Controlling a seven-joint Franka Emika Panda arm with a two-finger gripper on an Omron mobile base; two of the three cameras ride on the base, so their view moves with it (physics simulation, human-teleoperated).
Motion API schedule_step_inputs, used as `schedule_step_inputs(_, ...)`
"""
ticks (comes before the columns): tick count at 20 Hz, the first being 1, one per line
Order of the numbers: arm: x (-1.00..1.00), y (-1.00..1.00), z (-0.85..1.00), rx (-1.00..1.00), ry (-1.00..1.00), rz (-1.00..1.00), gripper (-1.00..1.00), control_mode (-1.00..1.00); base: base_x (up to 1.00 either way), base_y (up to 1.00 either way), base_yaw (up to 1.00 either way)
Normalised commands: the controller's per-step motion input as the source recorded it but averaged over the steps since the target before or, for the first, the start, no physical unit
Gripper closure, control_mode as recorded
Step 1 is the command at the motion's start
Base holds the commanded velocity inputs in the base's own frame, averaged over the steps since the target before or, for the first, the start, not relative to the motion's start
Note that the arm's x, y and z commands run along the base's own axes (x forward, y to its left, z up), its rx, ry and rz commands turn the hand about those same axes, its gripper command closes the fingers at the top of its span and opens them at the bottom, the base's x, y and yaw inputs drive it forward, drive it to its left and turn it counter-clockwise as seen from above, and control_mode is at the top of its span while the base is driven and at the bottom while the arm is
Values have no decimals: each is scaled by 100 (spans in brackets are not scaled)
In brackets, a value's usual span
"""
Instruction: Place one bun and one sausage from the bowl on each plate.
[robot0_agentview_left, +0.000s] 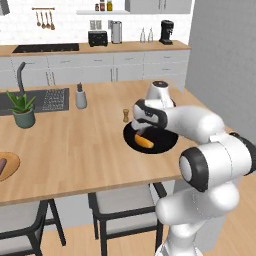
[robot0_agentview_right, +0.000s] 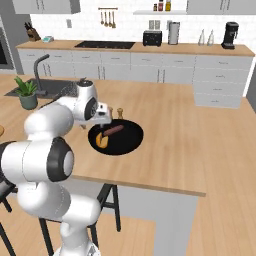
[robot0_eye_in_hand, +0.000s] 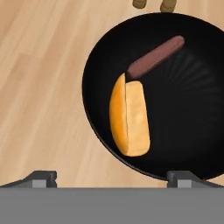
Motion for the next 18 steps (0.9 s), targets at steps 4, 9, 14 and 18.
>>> schedule_step_inputs(4, 45, 0, -66, 0, 16, 0, -100, -100, 0, 0, 0)
schedule_step_inputs(9, 3, 0, -66, 0, 21, -1, -100, -100, 0, 0, 0)
schedule_step_inputs(14, 35, 0, -26, -1, 10, 0, -100, -100, 0, 0, 0)
schedule_step_inputs(18, 34, 0, -30, -1, 6, 0, -100, -100, 0, 0, 0)
